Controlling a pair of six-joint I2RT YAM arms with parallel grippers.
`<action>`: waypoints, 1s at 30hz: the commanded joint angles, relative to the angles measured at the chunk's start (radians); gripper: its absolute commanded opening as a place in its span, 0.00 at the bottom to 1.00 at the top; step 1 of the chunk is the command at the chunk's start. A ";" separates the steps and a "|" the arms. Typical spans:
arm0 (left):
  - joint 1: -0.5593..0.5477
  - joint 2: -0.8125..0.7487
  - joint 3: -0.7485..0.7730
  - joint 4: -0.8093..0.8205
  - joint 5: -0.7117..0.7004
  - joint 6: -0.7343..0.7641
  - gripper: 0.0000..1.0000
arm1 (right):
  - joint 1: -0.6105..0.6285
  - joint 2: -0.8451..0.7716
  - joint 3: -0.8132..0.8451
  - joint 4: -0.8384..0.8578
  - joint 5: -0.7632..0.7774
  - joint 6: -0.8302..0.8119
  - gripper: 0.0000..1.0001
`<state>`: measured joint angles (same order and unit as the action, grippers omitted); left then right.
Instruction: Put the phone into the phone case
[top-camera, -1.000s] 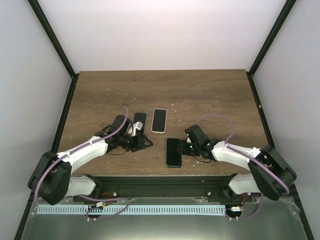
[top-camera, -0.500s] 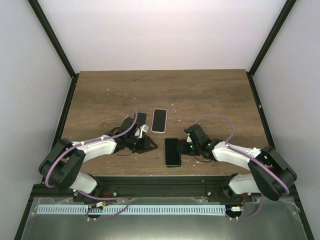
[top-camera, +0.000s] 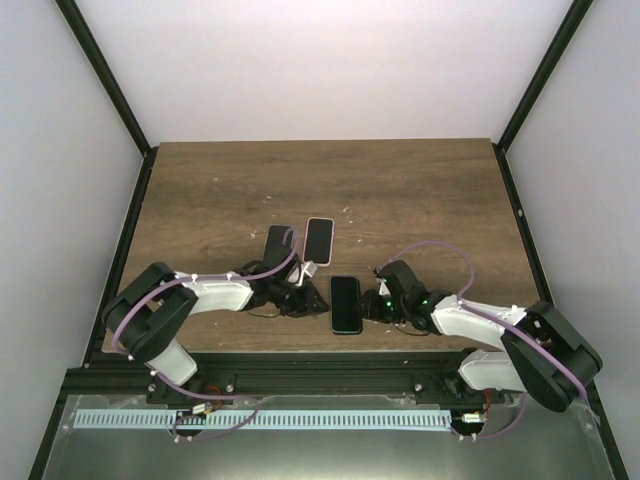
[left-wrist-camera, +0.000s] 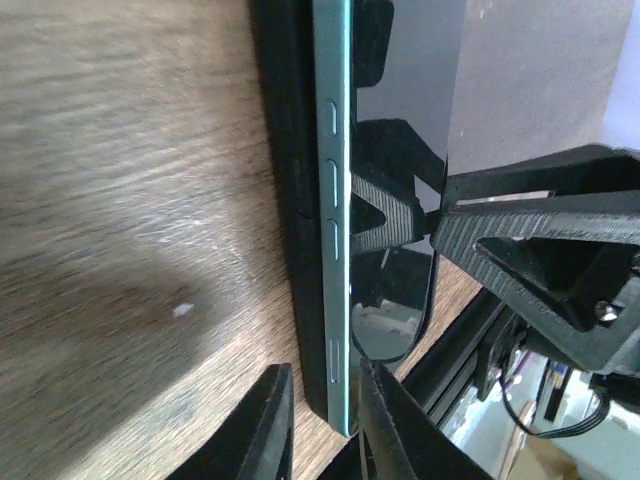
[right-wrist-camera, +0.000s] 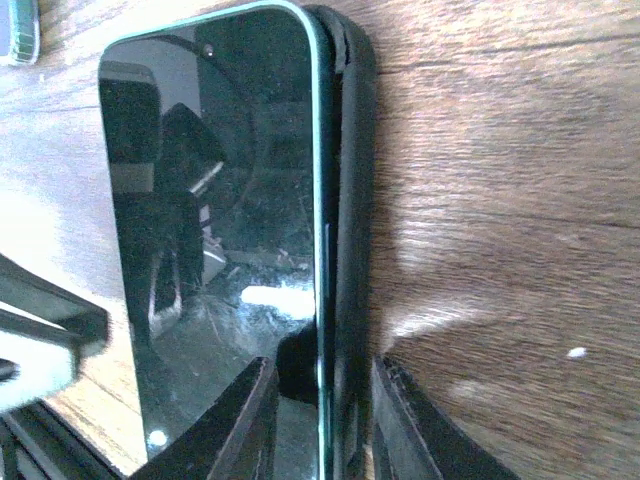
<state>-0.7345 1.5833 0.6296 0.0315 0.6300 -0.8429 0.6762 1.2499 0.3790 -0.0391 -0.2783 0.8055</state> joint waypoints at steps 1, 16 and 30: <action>-0.045 0.049 0.043 0.068 0.015 -0.027 0.18 | -0.001 -0.016 -0.037 0.095 -0.043 0.049 0.26; -0.080 0.100 0.075 0.038 -0.012 -0.032 0.06 | -0.001 -0.050 -0.116 0.272 -0.088 0.138 0.26; -0.080 0.014 0.136 -0.135 -0.122 0.035 0.42 | -0.001 -0.119 -0.113 0.153 0.038 0.123 0.24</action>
<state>-0.8116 1.6035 0.7208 -0.0242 0.5617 -0.8562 0.6754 1.1355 0.2607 0.1436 -0.2882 0.9321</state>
